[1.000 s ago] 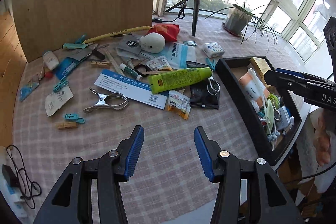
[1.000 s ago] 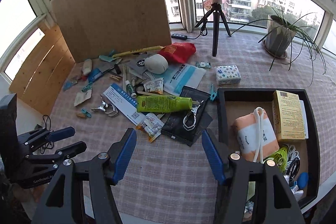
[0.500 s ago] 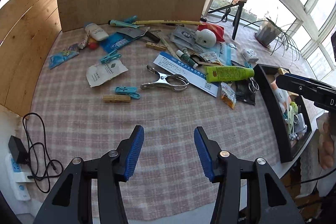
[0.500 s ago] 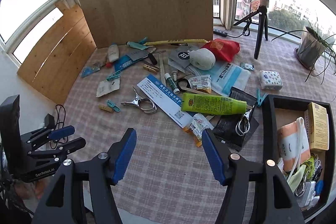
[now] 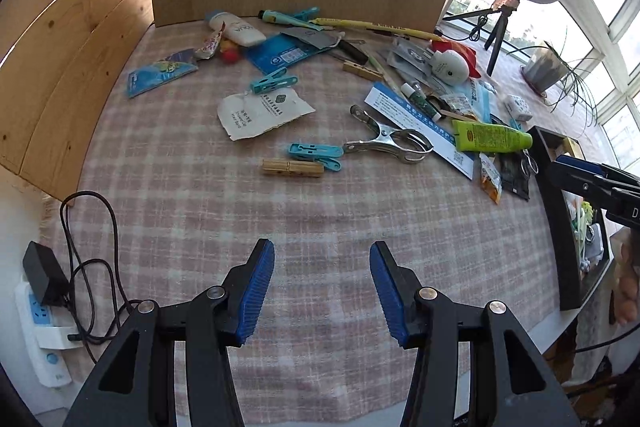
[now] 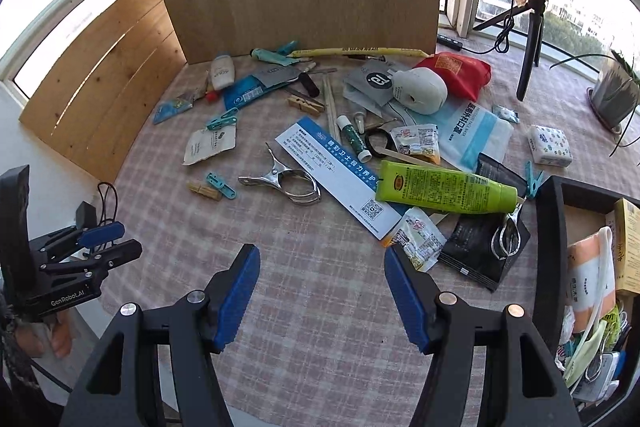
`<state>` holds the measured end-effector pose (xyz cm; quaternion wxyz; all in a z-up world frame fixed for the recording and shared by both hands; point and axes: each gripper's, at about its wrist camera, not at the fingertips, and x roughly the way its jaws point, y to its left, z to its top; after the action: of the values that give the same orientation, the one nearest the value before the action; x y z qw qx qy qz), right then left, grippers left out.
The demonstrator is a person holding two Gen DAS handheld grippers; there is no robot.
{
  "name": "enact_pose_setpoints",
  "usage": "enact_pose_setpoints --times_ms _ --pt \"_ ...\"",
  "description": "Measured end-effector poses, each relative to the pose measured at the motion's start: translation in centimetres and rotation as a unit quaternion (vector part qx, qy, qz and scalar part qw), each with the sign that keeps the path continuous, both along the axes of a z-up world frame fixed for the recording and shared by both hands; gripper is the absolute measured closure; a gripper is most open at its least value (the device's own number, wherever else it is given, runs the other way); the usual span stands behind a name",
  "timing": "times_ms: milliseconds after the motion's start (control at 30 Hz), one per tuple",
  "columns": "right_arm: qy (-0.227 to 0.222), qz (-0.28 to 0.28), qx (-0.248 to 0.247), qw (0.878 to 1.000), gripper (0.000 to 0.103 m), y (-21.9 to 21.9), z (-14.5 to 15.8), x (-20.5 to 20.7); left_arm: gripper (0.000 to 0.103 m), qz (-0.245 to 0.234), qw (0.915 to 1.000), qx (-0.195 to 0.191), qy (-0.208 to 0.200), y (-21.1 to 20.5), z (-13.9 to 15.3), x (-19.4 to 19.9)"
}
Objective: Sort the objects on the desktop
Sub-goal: 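Open both tools and return them to the table clutter, then grasp the wooden clothespin with the left tool while the right tool grasps the large metal clip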
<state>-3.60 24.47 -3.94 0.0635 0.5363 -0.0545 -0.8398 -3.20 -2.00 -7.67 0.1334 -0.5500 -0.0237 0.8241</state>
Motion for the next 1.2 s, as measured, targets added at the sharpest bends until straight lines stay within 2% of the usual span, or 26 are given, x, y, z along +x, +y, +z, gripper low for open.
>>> enact_pose_setpoints --times_ms 167,400,500,800,1200 --pt "-0.014 -0.004 -0.006 1.0 0.042 0.5 -1.7 -1.0 0.049 -0.014 0.9998 -0.008 -0.007 0.0 -1.5 -1.7" --pt "-0.029 -0.001 -0.026 0.999 0.042 0.8 -3.4 -3.0 0.049 -0.065 0.9974 -0.026 -0.013 1.3 -3.5 -5.4" --pt "-0.033 0.006 -0.025 0.999 0.042 0.3 -4.1 -4.3 0.049 -0.088 0.9951 -0.044 -0.009 2.1 -4.0 -6.7" --pt "-0.055 0.039 -0.004 0.998 0.042 -1.9 -6.5 -8.4 0.049 -0.12 0.991 -0.057 -0.017 3.0 -5.7 -9.2" --pt "-0.078 0.079 0.003 0.994 0.053 -3.6 -9.5 -12.7 0.049 -0.156 0.9857 -0.062 -0.02 3.4 -7.2 -11.0"
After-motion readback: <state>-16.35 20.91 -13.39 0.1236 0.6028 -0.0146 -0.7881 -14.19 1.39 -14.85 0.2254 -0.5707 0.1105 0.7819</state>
